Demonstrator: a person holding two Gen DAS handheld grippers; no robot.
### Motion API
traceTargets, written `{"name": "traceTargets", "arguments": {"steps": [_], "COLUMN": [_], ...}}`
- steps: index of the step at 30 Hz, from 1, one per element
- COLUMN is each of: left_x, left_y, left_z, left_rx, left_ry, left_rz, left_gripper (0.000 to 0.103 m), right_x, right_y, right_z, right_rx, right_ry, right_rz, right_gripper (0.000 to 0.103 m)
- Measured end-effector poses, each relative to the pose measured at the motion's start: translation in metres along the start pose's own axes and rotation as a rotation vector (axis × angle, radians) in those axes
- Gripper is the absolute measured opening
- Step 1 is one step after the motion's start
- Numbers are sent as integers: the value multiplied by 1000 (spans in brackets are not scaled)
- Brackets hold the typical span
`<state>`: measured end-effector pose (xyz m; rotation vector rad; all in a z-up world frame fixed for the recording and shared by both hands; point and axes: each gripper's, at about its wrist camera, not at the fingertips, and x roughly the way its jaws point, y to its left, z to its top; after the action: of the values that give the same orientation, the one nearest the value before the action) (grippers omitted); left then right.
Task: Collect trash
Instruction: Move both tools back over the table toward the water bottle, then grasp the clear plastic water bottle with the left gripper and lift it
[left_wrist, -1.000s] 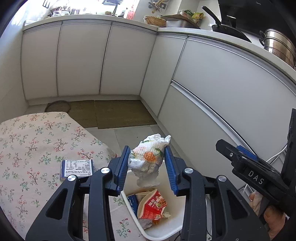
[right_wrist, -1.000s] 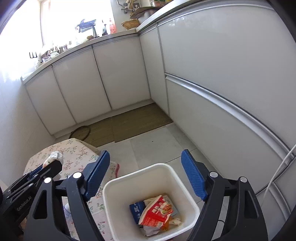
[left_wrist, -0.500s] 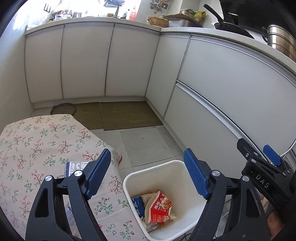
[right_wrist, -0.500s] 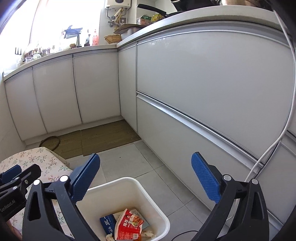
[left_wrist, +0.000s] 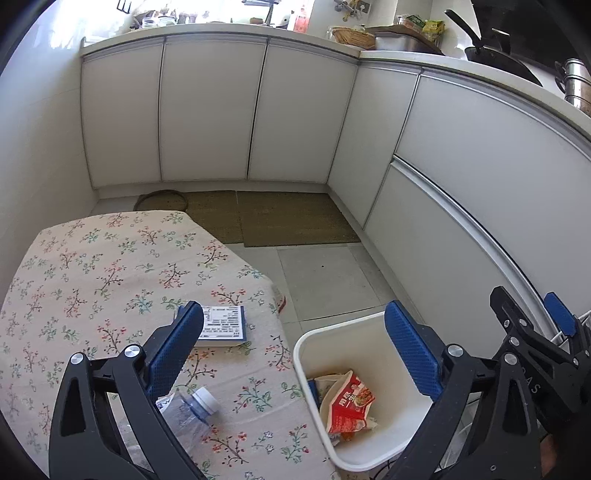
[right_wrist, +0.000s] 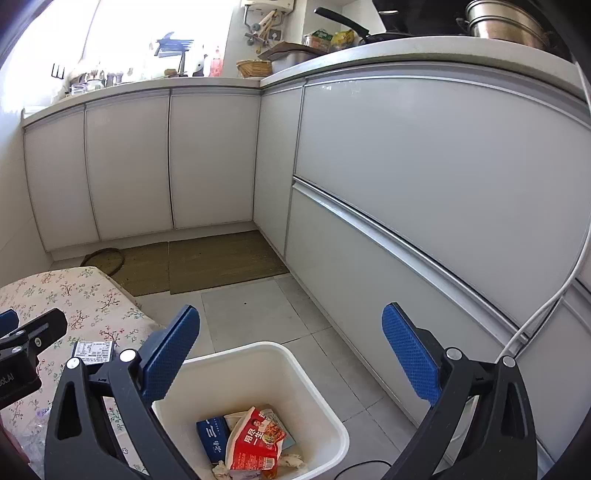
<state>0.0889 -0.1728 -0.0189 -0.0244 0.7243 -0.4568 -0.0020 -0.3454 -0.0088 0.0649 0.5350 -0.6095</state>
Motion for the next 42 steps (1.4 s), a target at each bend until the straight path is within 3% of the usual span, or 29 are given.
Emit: {"name": "traceTargets", "arguments": {"steps": [6, 14, 19, 24, 26, 33, 36, 38, 42], "left_x": [-3, 2, 21, 40, 47, 79, 87, 90, 88], "left_y": [20, 59, 89, 129, 130, 110, 107, 107, 108], "left_z": [-5, -16, -35, -67, -78, -110, -110, -107, -108], "left_rx": [11, 59, 169, 121, 156, 369, 380, 374, 372], "left_ry": [42, 178, 393, 592, 645, 725, 741, 752, 755], "left_rz": [46, 109, 127, 96, 75, 55, 2, -32, -60], "left_gripper": [95, 95, 95, 95, 95, 95, 92, 78, 77], "right_x": [-3, -15, -21, -19, -15, 0, 5, 10, 19], "right_y": [23, 63, 80, 89, 93, 108, 107, 106, 106], "right_z": [-5, -19, -24, -26, -27, -37, -39, -39, -39], "right_rx": [-43, -130, -157, -166, -171, -205, -200, -194, -172], "right_ry": [15, 37, 49, 70, 90, 163, 182, 196, 232], "right_rz": [35, 105, 139, 158, 169, 184, 181, 178, 189], "right_gripper": [96, 96, 96, 96, 96, 96, 96, 96, 96]}}
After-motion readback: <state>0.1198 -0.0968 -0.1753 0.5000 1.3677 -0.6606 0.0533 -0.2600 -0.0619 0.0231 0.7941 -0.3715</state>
